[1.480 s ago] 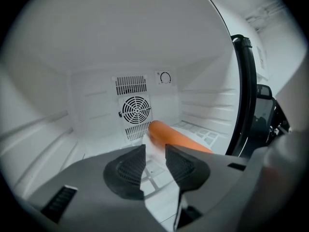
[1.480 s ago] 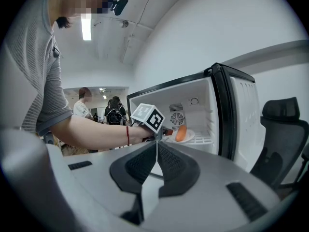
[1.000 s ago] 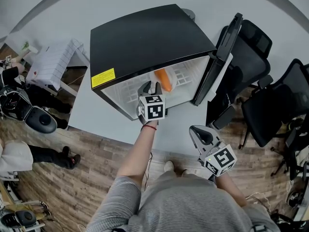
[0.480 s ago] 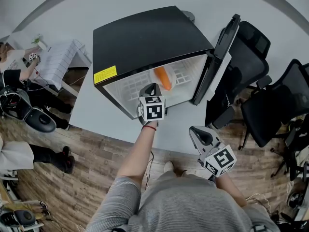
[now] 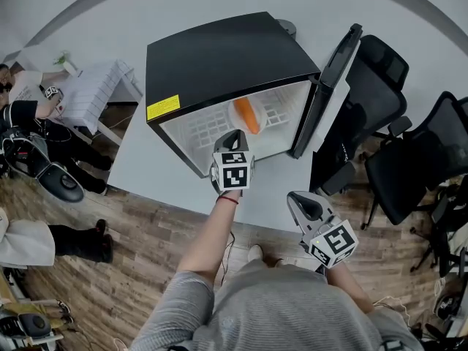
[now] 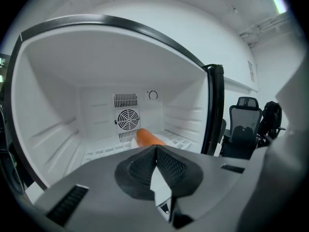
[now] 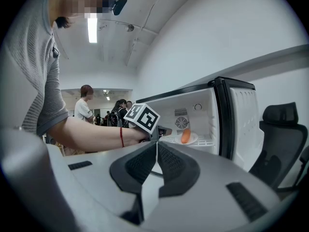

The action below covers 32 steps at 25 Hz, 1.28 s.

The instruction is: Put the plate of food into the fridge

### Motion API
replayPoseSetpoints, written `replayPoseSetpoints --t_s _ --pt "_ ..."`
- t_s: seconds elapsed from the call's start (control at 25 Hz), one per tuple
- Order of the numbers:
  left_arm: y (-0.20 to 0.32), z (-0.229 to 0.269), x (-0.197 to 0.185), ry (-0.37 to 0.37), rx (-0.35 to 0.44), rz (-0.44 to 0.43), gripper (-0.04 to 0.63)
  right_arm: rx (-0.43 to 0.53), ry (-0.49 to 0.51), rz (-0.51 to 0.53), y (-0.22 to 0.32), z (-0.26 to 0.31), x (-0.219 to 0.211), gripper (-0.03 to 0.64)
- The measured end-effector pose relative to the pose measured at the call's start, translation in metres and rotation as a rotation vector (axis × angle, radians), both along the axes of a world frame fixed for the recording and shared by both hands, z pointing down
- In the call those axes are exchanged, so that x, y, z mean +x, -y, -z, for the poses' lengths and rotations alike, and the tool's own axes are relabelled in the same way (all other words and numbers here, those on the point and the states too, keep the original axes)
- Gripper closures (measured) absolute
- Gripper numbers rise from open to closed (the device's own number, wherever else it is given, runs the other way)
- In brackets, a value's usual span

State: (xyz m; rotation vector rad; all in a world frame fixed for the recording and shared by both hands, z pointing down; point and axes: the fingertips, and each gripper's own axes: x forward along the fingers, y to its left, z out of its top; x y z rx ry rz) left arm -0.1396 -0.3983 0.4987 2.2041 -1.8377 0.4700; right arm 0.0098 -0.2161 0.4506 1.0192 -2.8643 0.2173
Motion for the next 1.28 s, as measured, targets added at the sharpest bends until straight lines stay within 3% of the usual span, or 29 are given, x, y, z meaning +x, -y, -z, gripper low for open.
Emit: replayPoseSetpoints --t_s 0.36,0.84,1.28 --pt "-0.044 0.013 0.027 0.003 0.031 -0.035 0.584 0.017 0.019 0.010 -0.016 0.007 0.011 0.601" --pt "-0.134 0.041 0.075 -0.059 0.102 -0.104 0.584 0.023 0.038 0.031 -0.044 0.009 0.032 0.601" --pt "-0.210 0.040 0.115 -0.102 0.096 -0.150 0.584 0.035 0.048 0.070 -0.064 0.011 0.043 0.601"
